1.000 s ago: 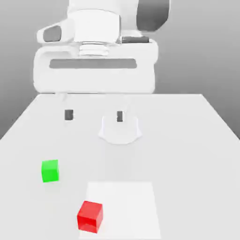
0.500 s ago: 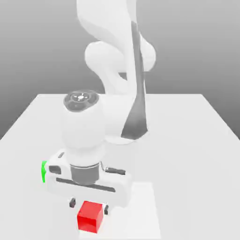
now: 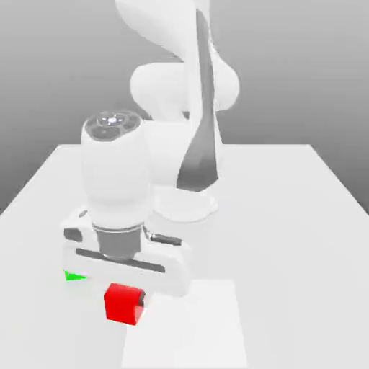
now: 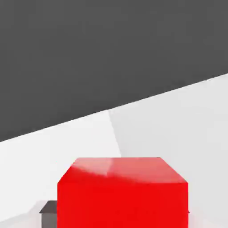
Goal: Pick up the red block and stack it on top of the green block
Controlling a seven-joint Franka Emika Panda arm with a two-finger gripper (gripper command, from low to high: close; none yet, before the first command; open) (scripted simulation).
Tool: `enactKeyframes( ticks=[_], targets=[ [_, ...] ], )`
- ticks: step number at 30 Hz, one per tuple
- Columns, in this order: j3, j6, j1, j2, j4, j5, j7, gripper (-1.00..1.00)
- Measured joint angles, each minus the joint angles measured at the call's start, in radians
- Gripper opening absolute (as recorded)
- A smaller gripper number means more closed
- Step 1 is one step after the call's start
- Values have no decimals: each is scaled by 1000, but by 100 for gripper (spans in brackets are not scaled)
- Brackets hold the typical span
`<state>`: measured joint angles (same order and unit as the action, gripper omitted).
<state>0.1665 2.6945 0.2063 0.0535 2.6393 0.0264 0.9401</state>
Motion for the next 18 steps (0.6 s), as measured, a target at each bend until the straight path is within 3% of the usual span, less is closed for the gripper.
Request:
enactKeyframes(
  ticks=[8, 14, 15, 18],
  targets=[
    [115, -5, 246, -249, 241, 102, 172, -100],
    [128, 181, 221, -67, 249, -26, 90, -100],
    [116, 215, 223, -32, 248, -63, 63, 100],
    [116, 215, 218, -32, 248, -63, 63, 100]
  ],
)
